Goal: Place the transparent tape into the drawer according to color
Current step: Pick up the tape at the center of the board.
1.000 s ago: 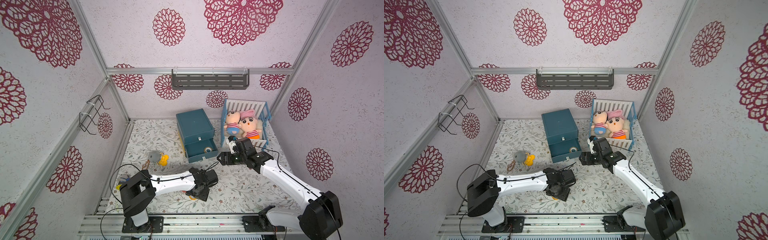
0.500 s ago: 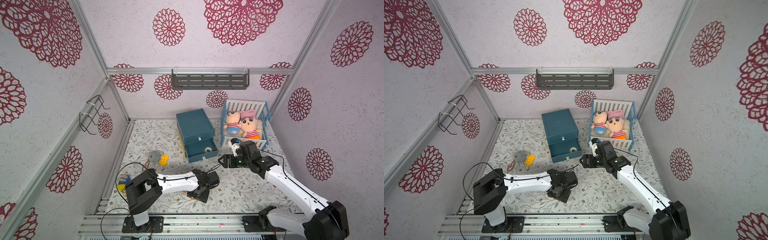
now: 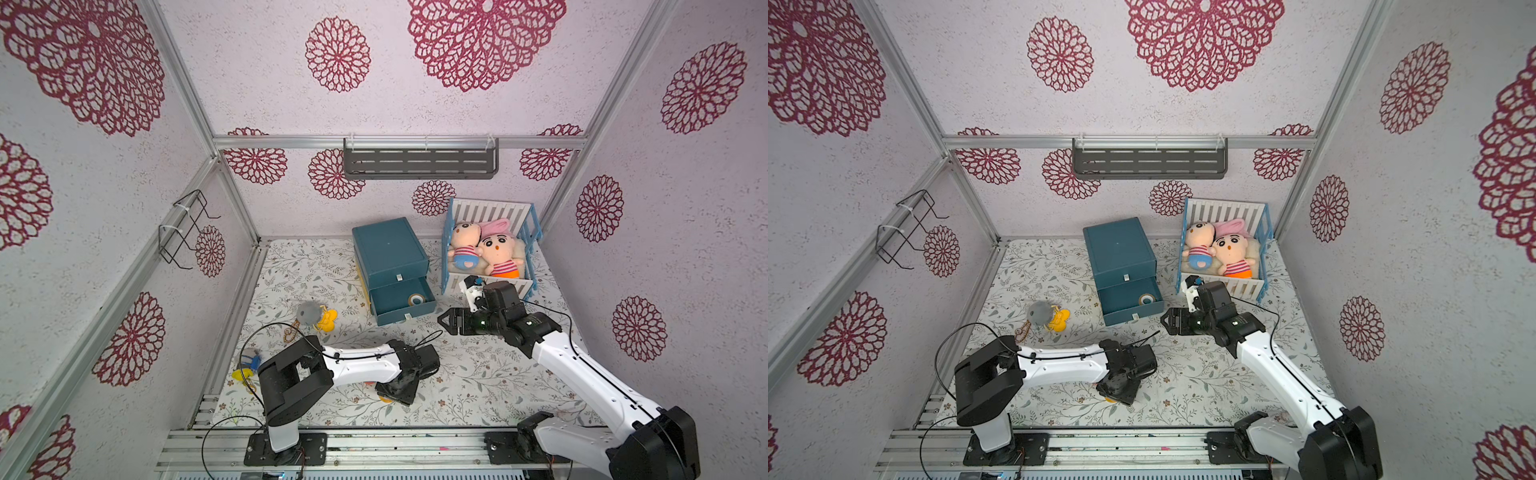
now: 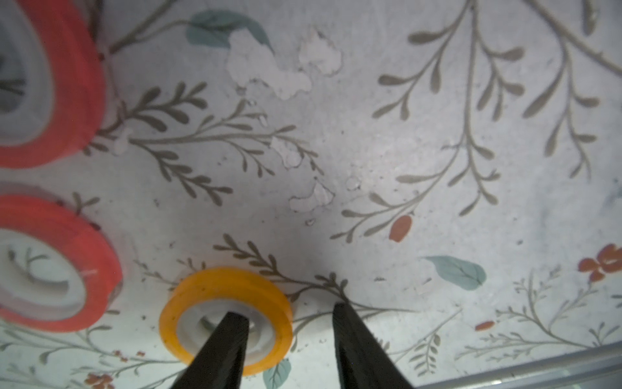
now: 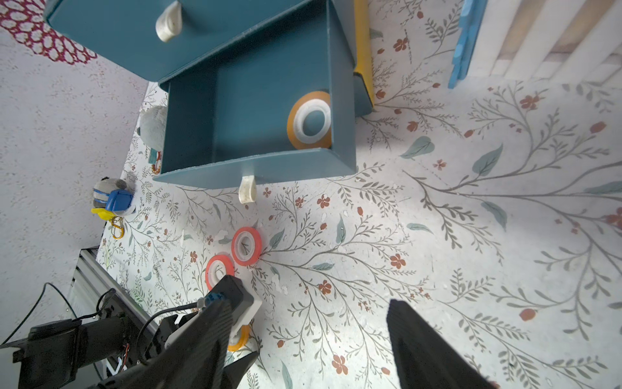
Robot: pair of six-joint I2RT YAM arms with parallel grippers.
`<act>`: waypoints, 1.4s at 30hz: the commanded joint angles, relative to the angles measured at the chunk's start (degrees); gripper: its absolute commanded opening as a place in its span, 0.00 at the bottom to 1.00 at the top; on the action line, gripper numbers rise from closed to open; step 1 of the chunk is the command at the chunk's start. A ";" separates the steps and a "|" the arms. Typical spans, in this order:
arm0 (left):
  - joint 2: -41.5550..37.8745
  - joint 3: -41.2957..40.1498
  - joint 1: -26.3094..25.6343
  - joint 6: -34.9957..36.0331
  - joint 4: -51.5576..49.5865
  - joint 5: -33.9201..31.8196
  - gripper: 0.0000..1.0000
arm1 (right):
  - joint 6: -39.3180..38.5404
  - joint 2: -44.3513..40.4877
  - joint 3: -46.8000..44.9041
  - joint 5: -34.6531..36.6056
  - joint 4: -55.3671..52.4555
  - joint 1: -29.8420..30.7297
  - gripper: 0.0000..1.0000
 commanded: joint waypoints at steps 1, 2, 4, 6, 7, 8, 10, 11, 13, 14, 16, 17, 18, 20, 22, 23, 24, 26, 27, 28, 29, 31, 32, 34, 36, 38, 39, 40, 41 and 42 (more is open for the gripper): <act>1.66 -1.01 0.14 0.34 2.14 -0.13 0.37 | 0.32 -2.17 0.26 -1.30 0.03 -0.67 0.80; 1.79 -1.11 0.14 0.32 2.36 -0.03 0.34 | 0.31 -2.18 0.20 -1.47 0.02 -0.72 0.80; 2.10 -1.38 0.18 0.23 2.76 0.16 0.31 | 0.38 -2.17 -0.06 -2.14 0.02 -0.86 0.80; 2.40 -1.39 0.23 0.23 2.90 0.27 0.28 | 0.40 -2.19 -0.52 -2.95 0.25 -0.88 0.80; 2.51 -1.39 0.22 0.23 2.94 0.16 0.28 | 0.47 -2.20 -0.83 -3.29 0.42 -0.86 0.80; 2.56 -1.39 0.19 0.23 2.94 0.23 0.26 | 0.45 -2.19 -1.18 -3.63 0.53 -0.96 0.80; 2.59 -1.43 0.31 0.18 2.94 0.27 0.23 | 0.65 -2.35 -1.71 -4.02 0.82 -0.97 0.81; 2.59 -1.47 0.36 0.28 2.99 0.33 0.21 | 0.75 -2.57 -1.95 -4.04 0.99 -0.97 0.81; 2.67 -1.47 0.41 0.32 2.94 0.51 0.15 | 0.76 -2.87 -2.50 -4.44 1.42 -0.97 0.82; 2.76 -1.47 0.49 0.32 2.93 0.51 0.13 | 0.66 -3.00 -2.68 -4.63 1.58 -0.99 0.83; 2.85 -1.39 0.58 0.41 2.86 0.51 0.07 | 0.42 -2.93 -2.76 -5.03 1.69 -1.02 0.83; 2.85 -1.39 0.54 0.41 2.77 0.51 0.05 | 0.41 -2.95 -2.85 -5.13 1.81 -1.03 0.84; 2.81 -1.23 0.56 0.41 2.70 0.51 0.02 | 0.41 -2.80 -2.93 -5.12 1.78 -1.01 0.84; 2.72 -1.30 0.54 0.41 2.38 0.43 0.00 | 0.24 -2.72 -3.02 -5.26 1.95 -1.11 0.85; 2.50 -1.22 0.67 0.32 1.95 0.12 0.00 | 0.15 -2.71 -3.19 -5.51 2.17 -1.16 0.88; 2.29 -1.21 0.61 0.32 1.73 -0.08 0.00 | 0.17 -2.76 -3.29 -5.69 2.30 -1.09 0.90; 2.03 -1.16 0.63 0.23 1.46 -0.27 0.00 | 0.15 -2.76 -3.37 -5.83 2.54 -1.16 0.92; 1.50 -0.95 0.75 0.17 0.73 -0.66 0.00 | 0.15 -2.82 -3.69 -5.98 2.82 -1.13 0.96; 1.19 -0.86 0.72 0.15 0.36 -0.86 0.00 | 0.09 -2.82 -3.72 -5.93 2.92 -1.14 0.98; 0.77 -0.64 0.76 0.15 -0.01 -1.11 0.00 | 0.06 -2.83 -3.82 -5.98 3.01 -1.14 0.99; 0.37 -0.45 0.85 0.13 -0.44 -1.39 0.00 | 0.01 -2.79 -3.81 -5.99 3.10 -1.15 0.99; -0.51 0.04 1.01 0.15 -1.41 -2.04 0.00 | -0.07 -2.81 -4.03 -6.06 3.27 -1.21 0.99; -0.94 0.16 1.13 0.15 -1.79 -2.36 0.00 | -0.13 -2.84 -4.14 -6.00 3.28 -1.21 0.99; -2.08 0.53 1.52 0.23 -2.69 -3.02 0.00 | -0.12 -2.99 -4.21 -5.83 3.35 -1.28 0.99; -3.17 0.96 1.98 0.40 -3.66 -3.83 0.00 | -0.20 -3.17 -4.29 -5.63 3.29 -1.40 0.99; -4.44 1.55 2.49 0.72 -4.80 -4.71 0.00 | -0.21 -3.27 -4.48 -5.50 3.32 -1.66 0.99; -4.92 1.97 2.79 0.97 -5.47 -5.22 0.00 | -0.29 -3.42 -4.54 -5.54 3.28 -1.89 0.99; -5.51 2.31 3.03 1.10 -6.02 -5.64 0.00 | -0.30 -3.47 -4.60 -5.51 3.39 -1.95 0.99; -6.18 2.68 3.43 1.41 -6.56 -5.97 0.00 | -0.34 -3.59 -4.75 -5.53 3.37 -2.04 0.99; -6.78 3.10 3.81 1.63 -7.24 -6.38 0.00 | -0.31 -3.66 -4.77 -5.54 3.36 -2.23 0.99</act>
